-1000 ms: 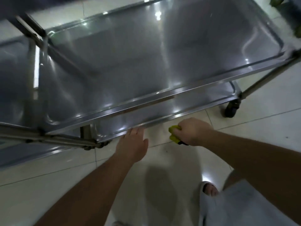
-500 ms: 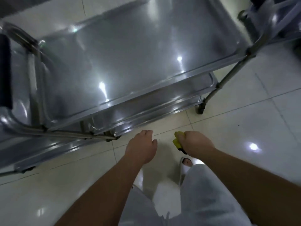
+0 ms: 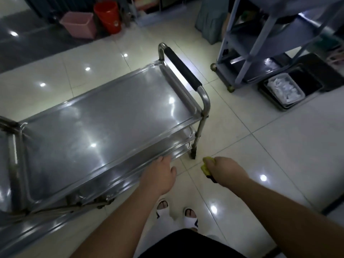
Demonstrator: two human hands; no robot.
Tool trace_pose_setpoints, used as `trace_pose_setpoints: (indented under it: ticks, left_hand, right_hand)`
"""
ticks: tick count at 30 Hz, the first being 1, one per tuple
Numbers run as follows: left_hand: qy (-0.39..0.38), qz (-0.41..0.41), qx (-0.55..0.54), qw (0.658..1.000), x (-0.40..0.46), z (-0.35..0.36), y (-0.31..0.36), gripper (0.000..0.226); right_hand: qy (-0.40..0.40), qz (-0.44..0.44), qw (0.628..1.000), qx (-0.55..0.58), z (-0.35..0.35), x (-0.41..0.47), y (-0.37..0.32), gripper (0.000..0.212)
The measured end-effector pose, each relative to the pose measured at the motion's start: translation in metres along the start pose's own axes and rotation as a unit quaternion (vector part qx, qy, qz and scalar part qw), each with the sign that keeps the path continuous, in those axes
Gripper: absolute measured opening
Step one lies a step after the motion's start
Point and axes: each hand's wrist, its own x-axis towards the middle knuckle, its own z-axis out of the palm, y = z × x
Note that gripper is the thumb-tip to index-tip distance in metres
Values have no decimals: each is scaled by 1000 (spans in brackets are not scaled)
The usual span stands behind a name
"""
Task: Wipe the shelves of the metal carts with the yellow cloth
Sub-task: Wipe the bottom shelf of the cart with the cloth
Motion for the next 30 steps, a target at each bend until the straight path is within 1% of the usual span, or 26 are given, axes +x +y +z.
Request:
trace_pose_setpoints:
  ticks: [1, 4, 8, 11, 13, 14, 17, 19, 21, 25, 28, 30]
  left_hand:
    - [2, 15, 2, 1000, 10, -7, 6, 48]
    - [-2, 64, 29, 998, 38, -27, 26, 47]
    - [3, 138, 50, 989, 74, -56, 60, 44]
    - [6, 182, 56, 982, 98, -70, 89, 40]
    - [2, 217, 58, 975, 110, -75, 113, 41]
    - [-2, 236, 63, 970, 115, -78, 128, 42]
    - [-13, 291, 85, 953, 136, -84, 182, 47]
    - [-10, 312, 108, 944, 156, -84, 219, 49]
    - [-7, 314, 134, 940, 184, -81, 255, 50]
    - [0, 279, 175, 944, 249, -72, 330, 52]
    - [12, 232, 182, 955, 287, -71, 381, 51]
    - [16, 203, 180, 962, 307, -73, 408, 51]
  right_hand:
    - [1, 16, 1000, 7, -9, 2, 4, 52]
    - [26, 21, 999, 22, -34, 3, 15, 41]
    - [79, 95, 990, 68, -60, 10, 30, 49]
    - [99, 105, 988, 52, -80, 15, 42, 33]
    - [126, 131, 979, 93, -93, 17, 51, 23]
    - [130, 143, 976, 100, -100, 19, 58, 23]
    - [148, 184, 962, 138, -126, 32, 86, 42]
    - [158, 202, 951, 174, -145, 50, 112, 45]
    - [160, 212, 945, 190, -171, 69, 137, 44]
    - [159, 201, 948, 190, -233, 107, 198, 49]
    - [162, 172, 956, 177, -288, 132, 240, 50]
    - [156, 145, 964, 161, -322, 152, 259, 44]
